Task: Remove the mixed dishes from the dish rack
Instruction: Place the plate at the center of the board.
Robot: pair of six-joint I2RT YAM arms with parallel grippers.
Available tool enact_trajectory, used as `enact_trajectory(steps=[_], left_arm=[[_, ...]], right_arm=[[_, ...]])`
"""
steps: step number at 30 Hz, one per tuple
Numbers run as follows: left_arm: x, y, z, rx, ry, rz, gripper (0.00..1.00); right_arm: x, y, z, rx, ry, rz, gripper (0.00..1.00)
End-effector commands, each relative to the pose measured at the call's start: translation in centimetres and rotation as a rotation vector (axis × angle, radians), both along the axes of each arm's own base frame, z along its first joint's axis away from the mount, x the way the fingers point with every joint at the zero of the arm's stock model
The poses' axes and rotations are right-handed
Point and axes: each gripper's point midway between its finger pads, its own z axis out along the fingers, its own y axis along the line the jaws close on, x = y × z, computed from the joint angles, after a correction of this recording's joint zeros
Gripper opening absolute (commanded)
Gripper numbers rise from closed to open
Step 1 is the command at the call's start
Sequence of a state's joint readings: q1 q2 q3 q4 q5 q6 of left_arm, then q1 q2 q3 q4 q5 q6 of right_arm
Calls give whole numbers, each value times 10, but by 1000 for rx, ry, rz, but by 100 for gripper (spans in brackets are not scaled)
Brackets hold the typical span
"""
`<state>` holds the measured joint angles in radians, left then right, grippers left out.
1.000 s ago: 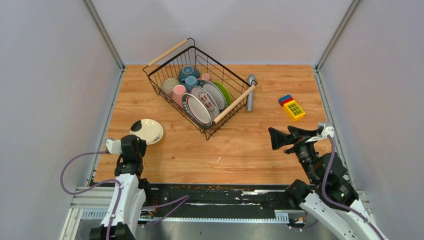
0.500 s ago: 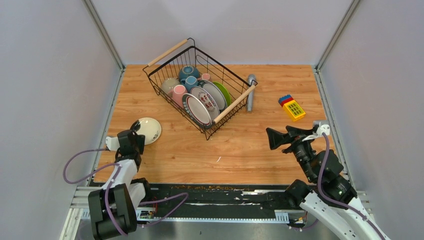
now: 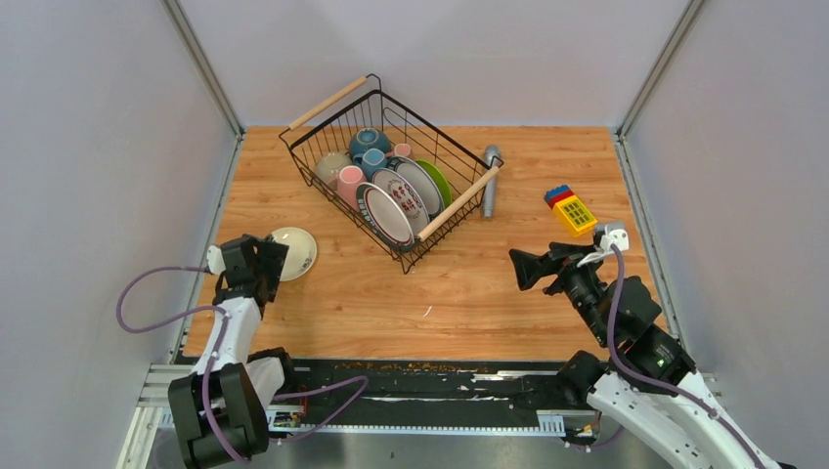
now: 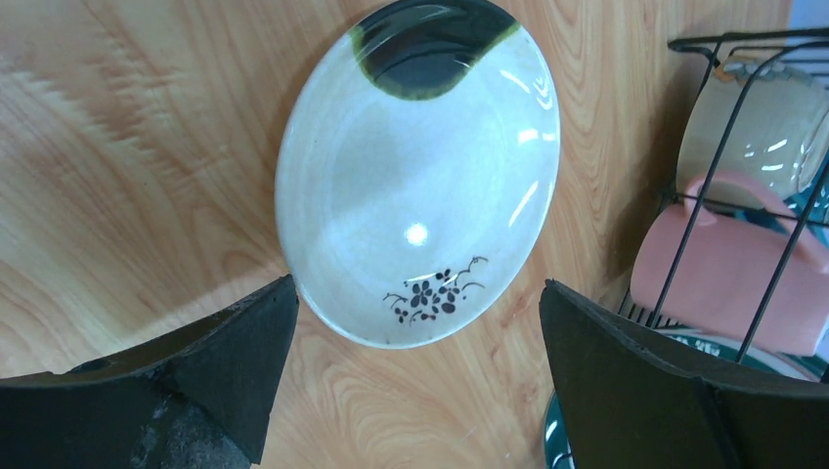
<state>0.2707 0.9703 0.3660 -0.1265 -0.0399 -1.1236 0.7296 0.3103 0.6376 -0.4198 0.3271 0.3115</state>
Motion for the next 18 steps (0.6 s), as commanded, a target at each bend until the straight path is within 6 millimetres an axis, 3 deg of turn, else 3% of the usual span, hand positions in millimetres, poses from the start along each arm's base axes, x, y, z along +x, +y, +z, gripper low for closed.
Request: enact_trajectory(steps=[1, 5, 12, 18], left_arm=[[-14, -6, 14, 45, 77, -110, 100], [-15, -13, 37, 108, 50, -228, 100], [-14, -24, 101, 299, -20, -499, 100], [-12, -59, 141, 343, -131, -778, 100]], right_arm=[[-1, 5, 29, -14, -36, 36, 100], [8, 13, 33, -78, -3, 46, 100], [30, 36, 49, -223, 28, 95, 100], [68, 60, 48, -389, 72, 102, 100]])
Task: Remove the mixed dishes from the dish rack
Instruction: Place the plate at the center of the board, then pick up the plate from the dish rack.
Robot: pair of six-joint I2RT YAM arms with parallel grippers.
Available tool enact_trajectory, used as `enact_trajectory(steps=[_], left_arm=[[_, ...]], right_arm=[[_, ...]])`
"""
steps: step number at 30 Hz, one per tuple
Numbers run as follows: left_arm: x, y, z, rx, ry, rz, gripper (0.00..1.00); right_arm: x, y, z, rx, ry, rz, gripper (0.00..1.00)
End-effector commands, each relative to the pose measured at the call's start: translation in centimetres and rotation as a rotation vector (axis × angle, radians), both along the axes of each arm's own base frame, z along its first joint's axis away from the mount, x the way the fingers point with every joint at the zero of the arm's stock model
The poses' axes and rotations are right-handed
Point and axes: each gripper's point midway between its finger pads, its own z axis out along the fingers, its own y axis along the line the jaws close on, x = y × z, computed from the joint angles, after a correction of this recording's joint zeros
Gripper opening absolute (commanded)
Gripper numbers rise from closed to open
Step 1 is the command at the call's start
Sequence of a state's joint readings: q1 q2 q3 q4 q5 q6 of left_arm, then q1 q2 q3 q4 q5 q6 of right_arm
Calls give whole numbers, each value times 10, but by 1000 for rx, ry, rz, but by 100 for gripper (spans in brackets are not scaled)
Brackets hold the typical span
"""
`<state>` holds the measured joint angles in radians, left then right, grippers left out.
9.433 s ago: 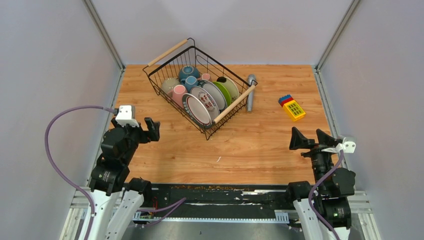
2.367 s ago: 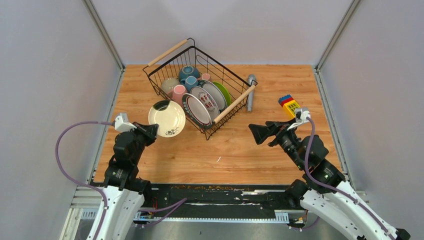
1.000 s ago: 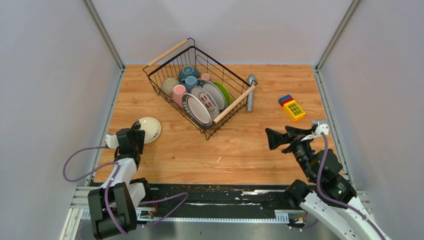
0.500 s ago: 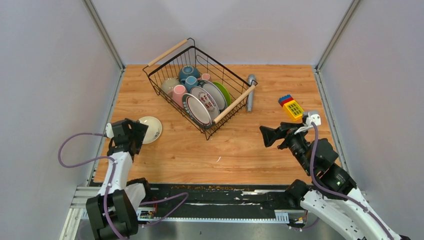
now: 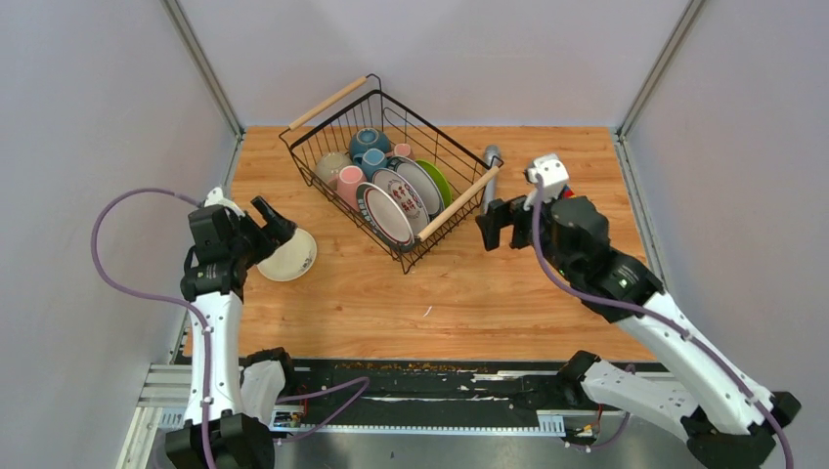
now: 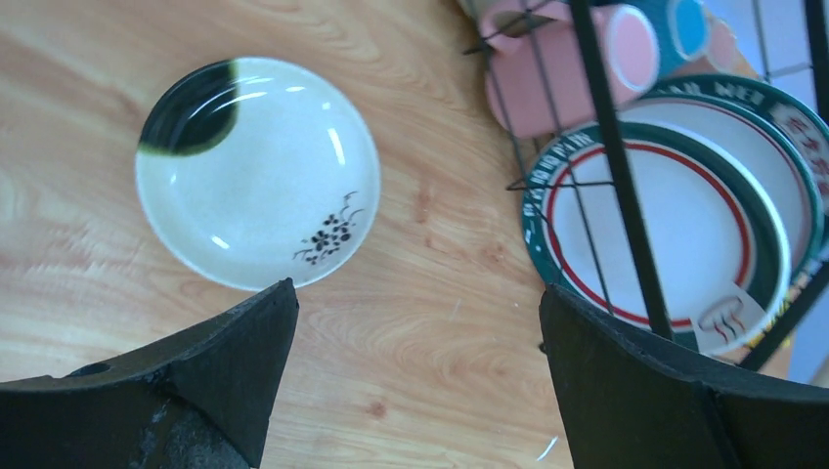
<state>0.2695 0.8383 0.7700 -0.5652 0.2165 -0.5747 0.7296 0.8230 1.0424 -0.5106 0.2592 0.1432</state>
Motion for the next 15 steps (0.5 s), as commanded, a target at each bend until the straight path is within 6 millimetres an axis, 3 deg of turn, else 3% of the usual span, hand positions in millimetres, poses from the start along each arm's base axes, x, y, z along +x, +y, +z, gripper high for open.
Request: enact_trajectory(steps=[1, 8, 15], left_arm=[[-5, -33, 21, 30, -54, -271, 100], [-7, -63, 27, 60, -72, -430, 100], [-17, -84, 25, 144, -68, -520, 100]], right_arm=[[27, 13, 8, -143, -12, 21, 100], [88, 37, -11, -332, 74, 69, 99], [148, 46, -26, -355, 122, 136, 85]])
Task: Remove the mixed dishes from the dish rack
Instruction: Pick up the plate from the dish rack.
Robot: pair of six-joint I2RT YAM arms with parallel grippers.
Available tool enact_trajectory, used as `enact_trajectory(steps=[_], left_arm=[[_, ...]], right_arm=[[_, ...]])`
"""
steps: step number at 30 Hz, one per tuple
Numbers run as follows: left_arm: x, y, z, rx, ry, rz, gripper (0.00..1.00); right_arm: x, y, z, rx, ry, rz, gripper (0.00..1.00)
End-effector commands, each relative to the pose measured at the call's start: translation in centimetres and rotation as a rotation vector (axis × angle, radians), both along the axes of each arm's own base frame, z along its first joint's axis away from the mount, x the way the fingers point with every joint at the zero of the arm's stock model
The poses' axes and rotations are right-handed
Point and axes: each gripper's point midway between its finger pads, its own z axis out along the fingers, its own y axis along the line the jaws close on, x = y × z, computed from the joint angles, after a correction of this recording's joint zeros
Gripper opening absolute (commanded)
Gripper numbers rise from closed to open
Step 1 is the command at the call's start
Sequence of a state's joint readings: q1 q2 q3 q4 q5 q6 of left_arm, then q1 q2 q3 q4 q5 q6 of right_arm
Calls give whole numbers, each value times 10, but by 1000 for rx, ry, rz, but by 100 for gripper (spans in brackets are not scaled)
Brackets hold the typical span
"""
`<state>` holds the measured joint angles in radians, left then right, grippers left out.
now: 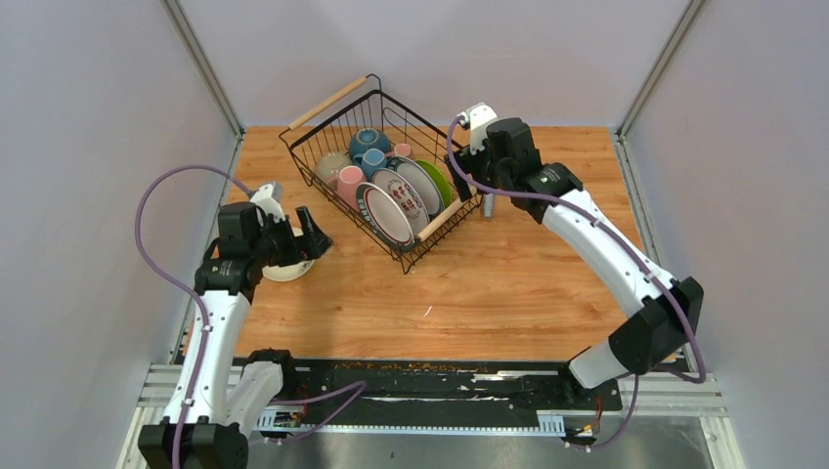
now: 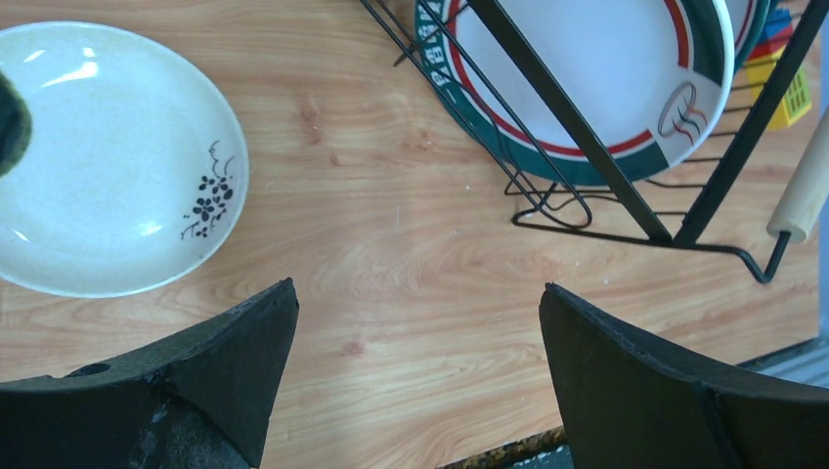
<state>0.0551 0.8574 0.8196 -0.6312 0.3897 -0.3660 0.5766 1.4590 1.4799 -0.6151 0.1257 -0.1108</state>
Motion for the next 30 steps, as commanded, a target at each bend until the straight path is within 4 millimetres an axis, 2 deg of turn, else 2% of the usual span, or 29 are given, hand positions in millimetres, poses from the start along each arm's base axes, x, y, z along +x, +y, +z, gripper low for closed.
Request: enact_trajectory(steps=[1, 4, 10, 14, 17, 22, 30], left_arm=[[-3, -7, 17, 83, -71, -60, 100], [-7, -14, 24, 109, -103, -87, 100], [-8, -6, 35, 167, -151, -19, 100], [-10, -2, 53, 195, -182, 5, 100], [-12, 0, 67, 213, -208, 11, 100], [-13, 7, 63, 261, -199, 26, 100], [-10, 7, 55, 268, -177, 19, 100]], right_arm=[[30, 6, 14, 10, -24, 91, 84], [48, 12, 8, -14, -20, 128, 79], [80, 22, -16, -39, 11, 192, 71], [98, 29, -28, -61, 16, 206, 69], [103, 35, -42, -64, 40, 230, 67], [111, 43, -67, -76, 78, 263, 66], [118, 52, -91, -82, 105, 300, 65]])
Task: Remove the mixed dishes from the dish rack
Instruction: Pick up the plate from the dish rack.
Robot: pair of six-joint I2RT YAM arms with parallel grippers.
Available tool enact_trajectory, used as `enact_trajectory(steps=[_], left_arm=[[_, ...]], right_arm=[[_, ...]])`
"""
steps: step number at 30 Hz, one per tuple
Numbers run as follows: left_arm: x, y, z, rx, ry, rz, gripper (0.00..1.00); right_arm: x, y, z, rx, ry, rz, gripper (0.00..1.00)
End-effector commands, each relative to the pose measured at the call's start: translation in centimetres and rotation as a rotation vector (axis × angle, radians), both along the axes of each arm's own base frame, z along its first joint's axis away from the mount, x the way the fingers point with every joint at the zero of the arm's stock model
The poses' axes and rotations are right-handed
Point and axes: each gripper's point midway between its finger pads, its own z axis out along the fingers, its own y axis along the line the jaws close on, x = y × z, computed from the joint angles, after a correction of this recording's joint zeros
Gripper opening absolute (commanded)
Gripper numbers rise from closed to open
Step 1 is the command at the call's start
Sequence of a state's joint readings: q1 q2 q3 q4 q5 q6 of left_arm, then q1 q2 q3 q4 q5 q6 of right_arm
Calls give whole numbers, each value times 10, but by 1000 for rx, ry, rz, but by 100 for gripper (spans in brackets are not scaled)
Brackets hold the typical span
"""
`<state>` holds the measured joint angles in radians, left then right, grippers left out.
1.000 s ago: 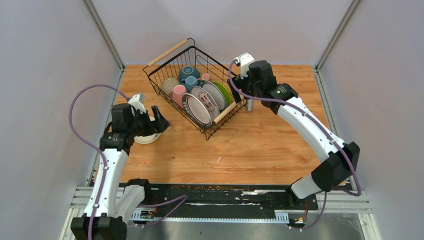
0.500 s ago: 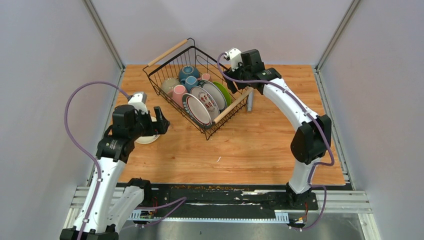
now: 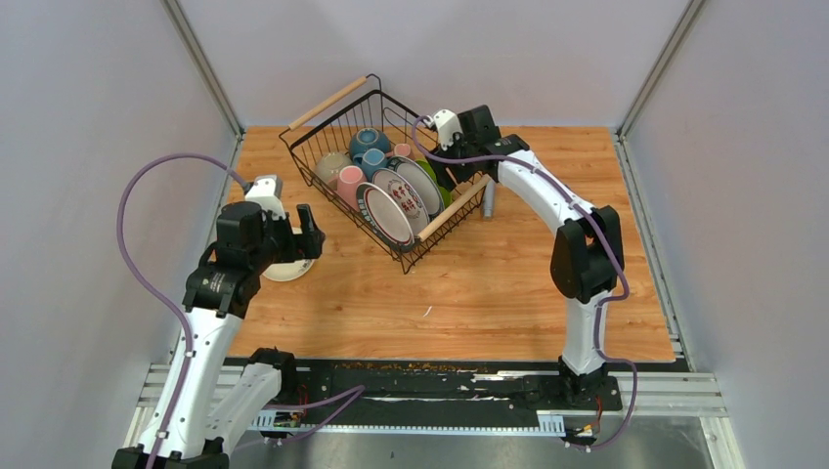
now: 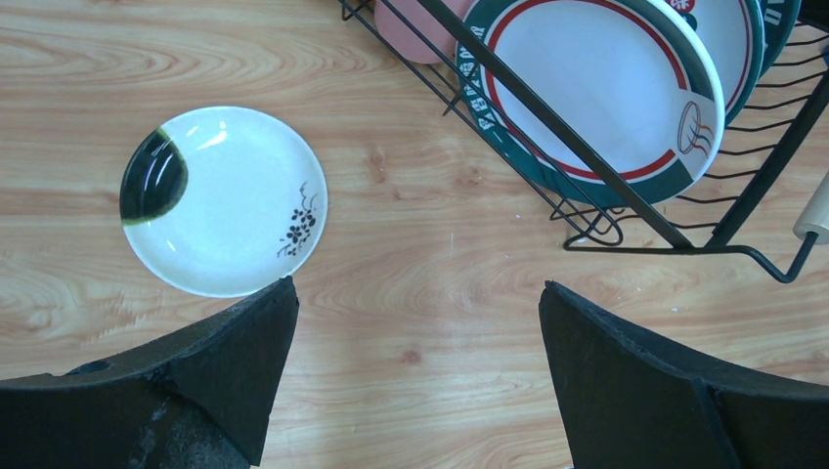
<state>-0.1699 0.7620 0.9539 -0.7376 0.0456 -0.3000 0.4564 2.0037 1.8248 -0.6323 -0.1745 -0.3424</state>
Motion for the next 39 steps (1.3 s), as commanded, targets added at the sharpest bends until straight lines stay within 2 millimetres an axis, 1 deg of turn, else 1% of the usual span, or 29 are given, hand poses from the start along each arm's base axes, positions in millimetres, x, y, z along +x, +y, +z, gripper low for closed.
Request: enact_trajectory(steps=[1, 6, 9, 12, 21, 24, 29, 33, 34, 39], left_arm=[[3, 3, 6, 30, -28, -2, 100], [2, 4, 6, 30, -39, 1, 100], [1, 1, 8, 20, -51, -15, 100], [0, 3, 7, 23, -55, -6, 100], [0, 2, 8, 23, -62, -11, 100], [-1, 4, 9, 26, -68, -2, 100], [-1, 5, 10, 30, -71, 3, 100], [-2, 7, 11, 33, -74, 17, 100], [-2, 8, 11, 34, -75, 18, 100], [-3, 8, 13, 33, -81, 19, 100]], right_arm=[[16, 11, 16, 33, -69, 44, 64], [20, 9, 5, 13, -59, 32, 55], [21, 10, 3, 14, -61, 27, 48], [24, 10, 2, 8, -72, 20, 43], [27, 20, -7, -17, -96, 21, 32], [28, 23, -10, -42, -113, 14, 25], [30, 19, -4, -97, -161, -22, 16], [30, 14, 6, -144, -209, -51, 1], [29, 14, 10, -149, -220, -52, 0], [25, 16, 26, -168, -263, -51, 0]])
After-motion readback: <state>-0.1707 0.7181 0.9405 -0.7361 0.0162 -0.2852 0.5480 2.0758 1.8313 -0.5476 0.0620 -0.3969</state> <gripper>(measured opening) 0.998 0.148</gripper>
